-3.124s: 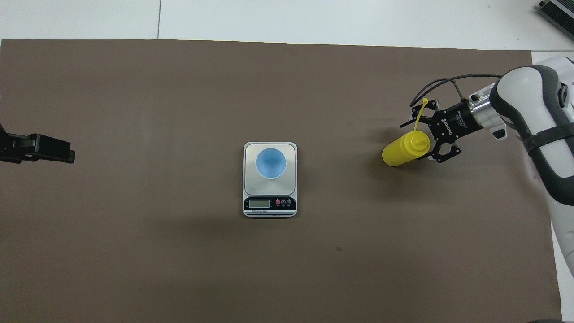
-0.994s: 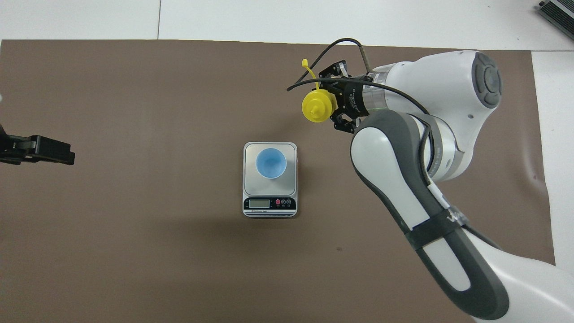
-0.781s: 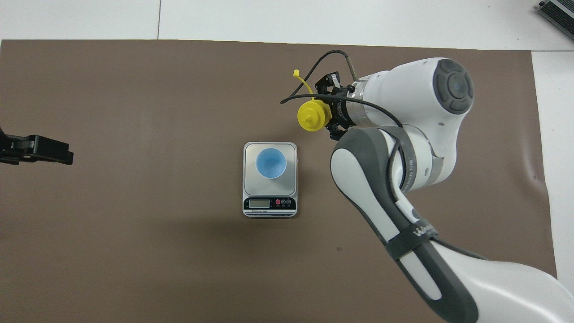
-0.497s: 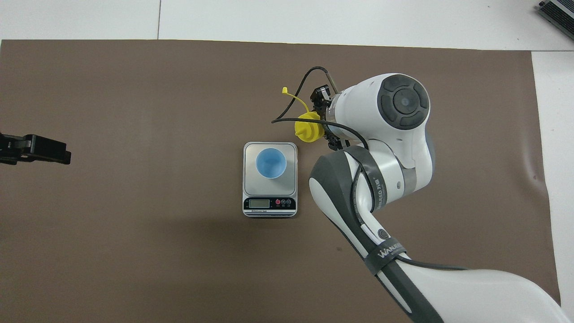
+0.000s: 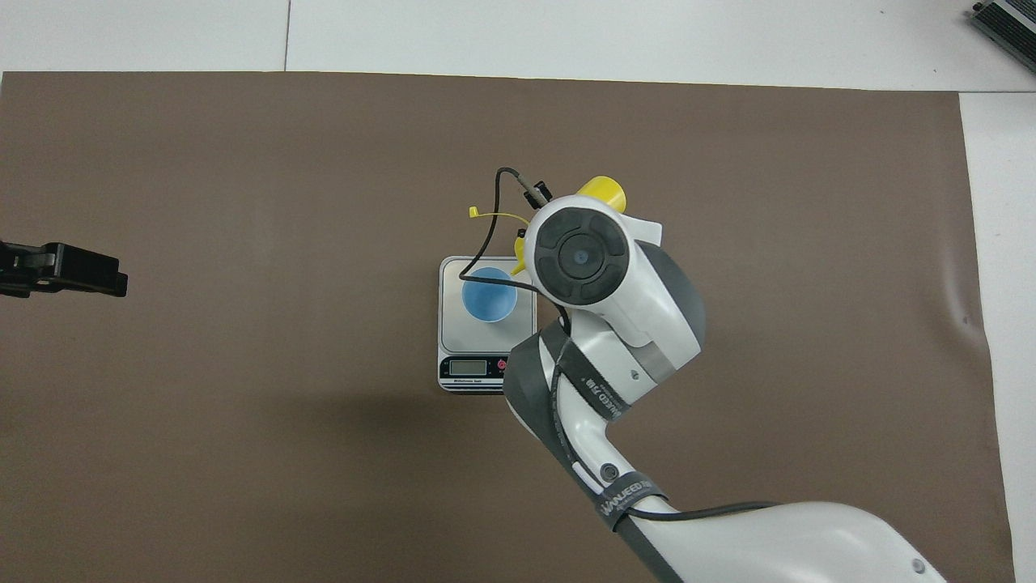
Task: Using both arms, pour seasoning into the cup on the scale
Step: 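Tilt the bottle nozzle down into the blue cup with the right gripper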
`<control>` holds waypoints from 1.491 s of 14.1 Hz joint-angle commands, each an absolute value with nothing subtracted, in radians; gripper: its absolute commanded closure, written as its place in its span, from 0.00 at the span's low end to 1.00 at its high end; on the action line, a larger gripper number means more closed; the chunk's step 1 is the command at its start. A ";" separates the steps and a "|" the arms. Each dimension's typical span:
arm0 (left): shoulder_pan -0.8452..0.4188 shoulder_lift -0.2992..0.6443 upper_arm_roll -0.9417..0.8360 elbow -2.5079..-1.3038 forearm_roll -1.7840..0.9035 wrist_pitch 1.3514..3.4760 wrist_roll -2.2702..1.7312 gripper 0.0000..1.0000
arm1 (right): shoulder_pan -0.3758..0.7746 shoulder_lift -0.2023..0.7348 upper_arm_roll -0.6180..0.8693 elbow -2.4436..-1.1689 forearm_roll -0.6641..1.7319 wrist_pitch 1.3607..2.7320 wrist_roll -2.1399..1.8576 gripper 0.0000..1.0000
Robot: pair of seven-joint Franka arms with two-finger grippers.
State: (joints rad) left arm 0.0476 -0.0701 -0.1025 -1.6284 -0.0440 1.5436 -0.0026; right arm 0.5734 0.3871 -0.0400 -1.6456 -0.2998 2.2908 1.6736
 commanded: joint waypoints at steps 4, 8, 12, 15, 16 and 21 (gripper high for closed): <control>0.046 -0.092 -0.097 -1.647 -0.041 1.543 0.003 0.00 | 0.598 0.403 -0.038 -1.658 -0.540 2.370 1.804 1.00; 0.046 -0.092 -0.098 -1.647 -0.041 1.543 0.003 0.00 | 0.614 0.393 -0.040 -1.671 -0.692 2.376 1.932 1.00; 0.046 -0.092 -0.098 -1.647 -0.041 1.543 0.002 0.00 | 0.618 0.350 -0.040 -1.794 -0.962 2.503 2.163 1.00; 0.046 -0.092 -0.098 -1.647 -0.041 1.543 0.002 0.00 | 0.615 0.292 -0.038 -1.920 -1.230 2.530 2.307 1.00; 0.046 -0.092 -0.097 -1.647 -0.041 1.543 0.003 0.00 | 0.617 0.287 -0.038 -1.928 -1.258 2.530 2.331 1.00; 0.046 -0.092 -0.098 -1.647 -0.041 1.543 0.002 0.00 | 0.618 0.288 -0.038 -1.914 -1.275 2.543 2.333 1.00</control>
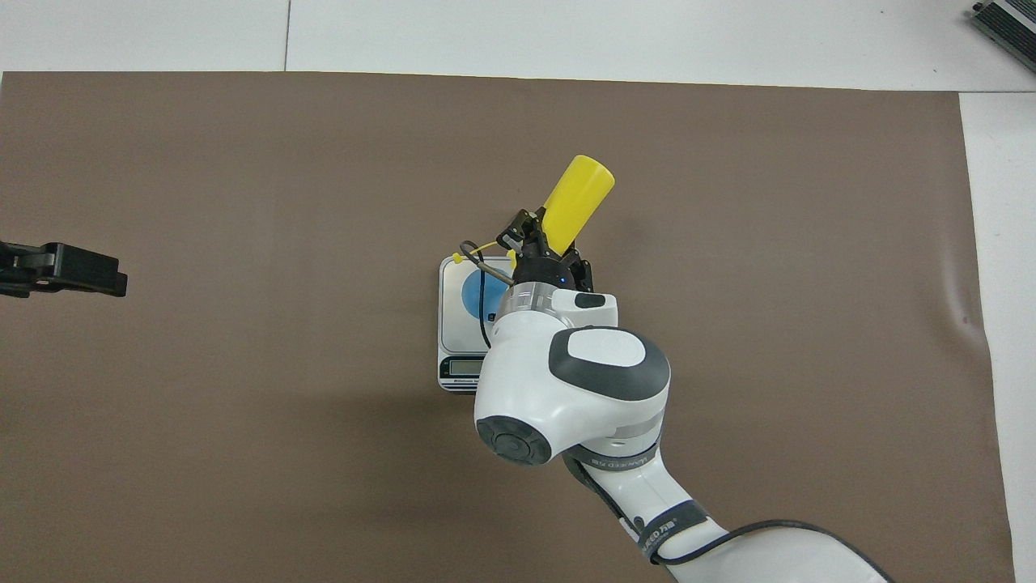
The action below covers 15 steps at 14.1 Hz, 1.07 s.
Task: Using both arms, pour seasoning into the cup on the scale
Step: 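Tilt the bottle nozzle down into the blue cup with the right gripper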
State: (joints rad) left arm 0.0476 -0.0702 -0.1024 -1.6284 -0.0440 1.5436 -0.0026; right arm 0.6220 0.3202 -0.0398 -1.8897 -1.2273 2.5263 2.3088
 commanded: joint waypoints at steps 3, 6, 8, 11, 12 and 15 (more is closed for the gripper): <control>0.046 -0.092 -0.098 -1.647 -0.041 1.542 0.002 0.00 | 0.620 0.290 -0.037 -1.902 -1.278 2.543 2.341 1.00; 0.046 -0.092 -0.098 -1.647 -0.041 1.542 0.002 0.00 | 0.620 0.295 -0.037 -1.893 -1.275 2.545 2.419 1.00; 0.046 -0.092 -0.098 -1.647 -0.041 1.542 0.002 0.00 | 0.620 0.298 -0.037 -1.893 -1.291 2.560 2.419 1.00; 0.046 -0.092 -0.097 -1.647 -0.041 1.542 0.002 0.00 | 0.615 0.299 -0.037 -1.893 -1.315 2.569 2.419 1.00; 0.046 -0.092 -0.098 -1.647 -0.041 1.542 0.003 0.00 | 0.617 0.301 -0.037 -1.893 -1.315 2.569 2.419 1.00; 0.046 -0.092 -0.098 -1.647 -0.041 1.542 0.003 0.00 | 0.614 0.298 -0.037 -1.891 -1.302 2.569 2.422 1.00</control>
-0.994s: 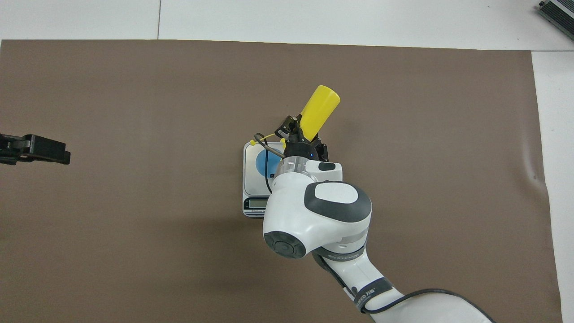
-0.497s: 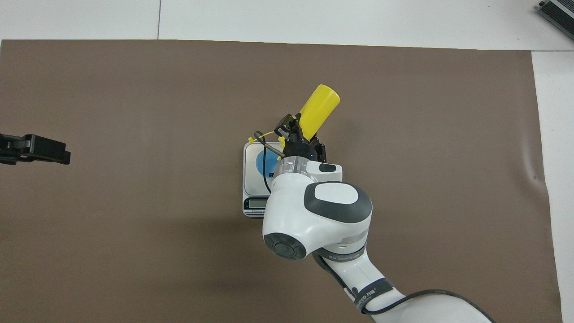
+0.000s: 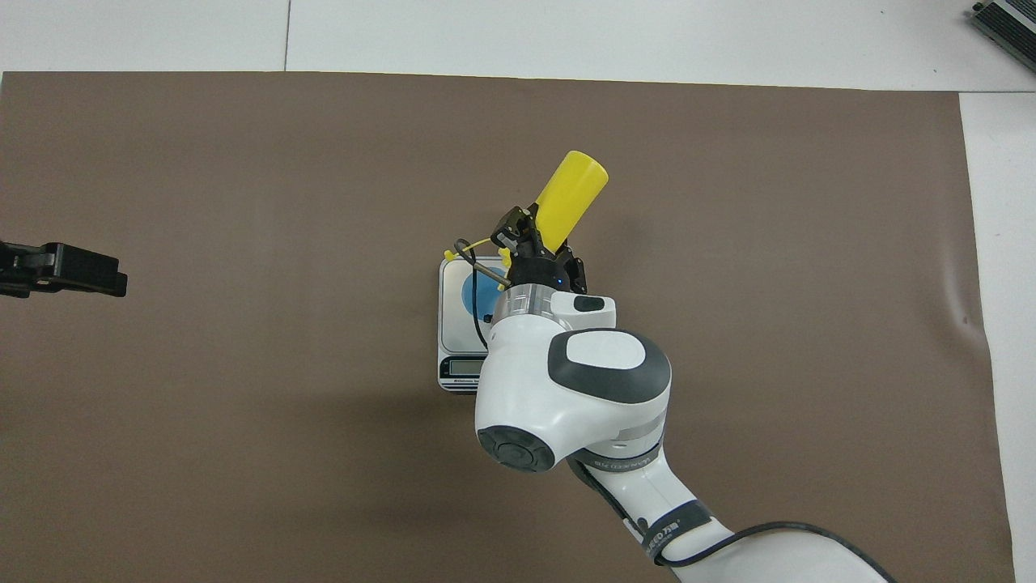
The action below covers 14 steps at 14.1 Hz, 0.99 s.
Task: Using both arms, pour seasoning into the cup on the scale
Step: 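Tilt the bottle nozzle down into the blue cup with the right gripper, then turn the bottle upright and move it away from the cup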
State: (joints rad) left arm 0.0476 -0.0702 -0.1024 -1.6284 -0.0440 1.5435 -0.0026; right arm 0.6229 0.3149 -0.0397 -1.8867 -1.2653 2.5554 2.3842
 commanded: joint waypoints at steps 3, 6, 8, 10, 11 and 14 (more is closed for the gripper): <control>0.046 -0.092 -0.097 -1.647 -0.041 1.542 0.003 0.00 | 0.604 0.264 -0.037 -1.890 -1.235 2.591 2.453 1.00; 0.046 -0.092 -0.097 -1.647 -0.041 1.542 0.002 0.00 | 0.601 0.192 -0.037 -1.928 -1.067 2.577 2.450 1.00; 0.046 -0.092 -0.098 -1.647 -0.041 1.542 0.002 0.00 | 0.581 0.155 -0.037 -1.940 -0.958 2.574 2.444 1.00; 0.046 -0.092 -0.098 -1.647 -0.041 1.542 0.003 0.00 | 0.580 0.132 -0.037 -1.948 -0.850 2.544 2.442 1.00; 0.046 -0.092 -0.097 -1.647 -0.041 1.542 0.003 0.00 | 0.580 0.121 -0.037 -1.945 -0.772 2.530 2.439 1.00; 0.046 -0.092 -0.098 -1.647 -0.041 1.542 0.003 0.00 | 0.540 0.071 -0.038 -1.942 -0.544 2.494 2.348 1.00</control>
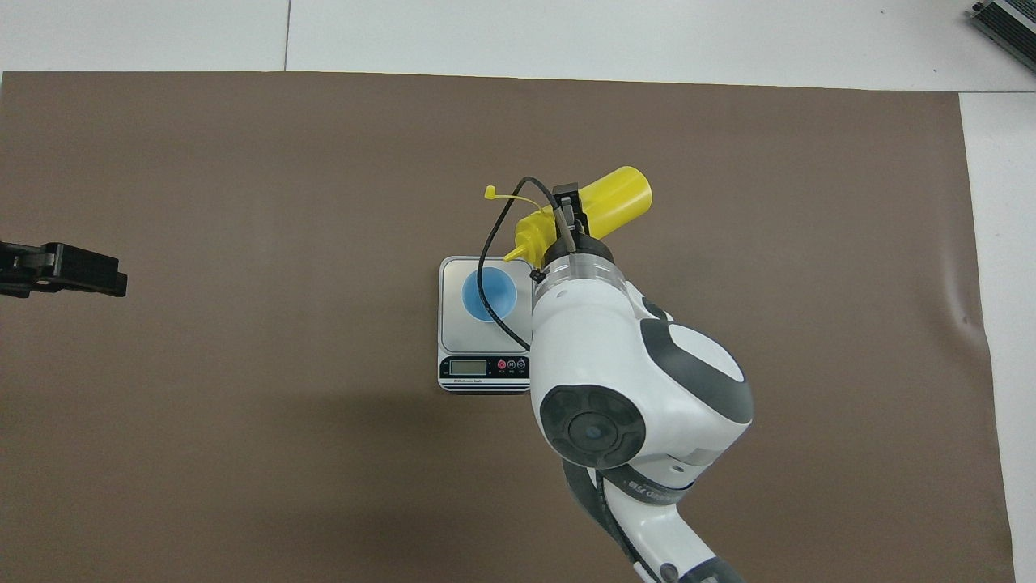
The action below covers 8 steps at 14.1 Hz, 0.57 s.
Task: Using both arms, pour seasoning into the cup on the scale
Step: 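Turn the bottle upright and move it away from the cup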
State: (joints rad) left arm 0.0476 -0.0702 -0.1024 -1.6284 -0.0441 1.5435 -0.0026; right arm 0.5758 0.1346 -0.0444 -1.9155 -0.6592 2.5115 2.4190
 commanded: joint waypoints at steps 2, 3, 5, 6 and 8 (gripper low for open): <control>0.046 -0.092 -0.097 -1.647 -0.041 1.542 0.003 0.00 | 0.513 0.042 -0.038 -1.937 -0.352 2.444 2.205 1.00; 0.046 -0.092 -0.098 -1.647 -0.041 1.542 0.002 0.00 | 0.487 0.020 -0.040 -1.939 -0.260 2.415 2.128 1.00; 0.046 -0.092 -0.098 -1.647 -0.041 1.542 0.003 0.00 | 0.422 -0.011 -0.040 -1.939 -0.091 2.344 1.989 1.00; 0.046 -0.092 -0.098 -1.647 -0.041 1.542 0.003 0.00 | 0.395 -0.018 -0.040 -1.939 0.001 2.330 1.933 1.00; 0.046 -0.092 -0.097 -1.647 -0.041 1.542 0.003 0.00 | 0.329 -0.034 -0.043 -1.939 0.157 2.255 1.811 1.00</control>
State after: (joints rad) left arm 0.0476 -0.0702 -0.1024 -1.6284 -0.0440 1.5435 -0.0026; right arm 0.3855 0.0041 -0.0499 -1.9161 0.0392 2.3010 1.9121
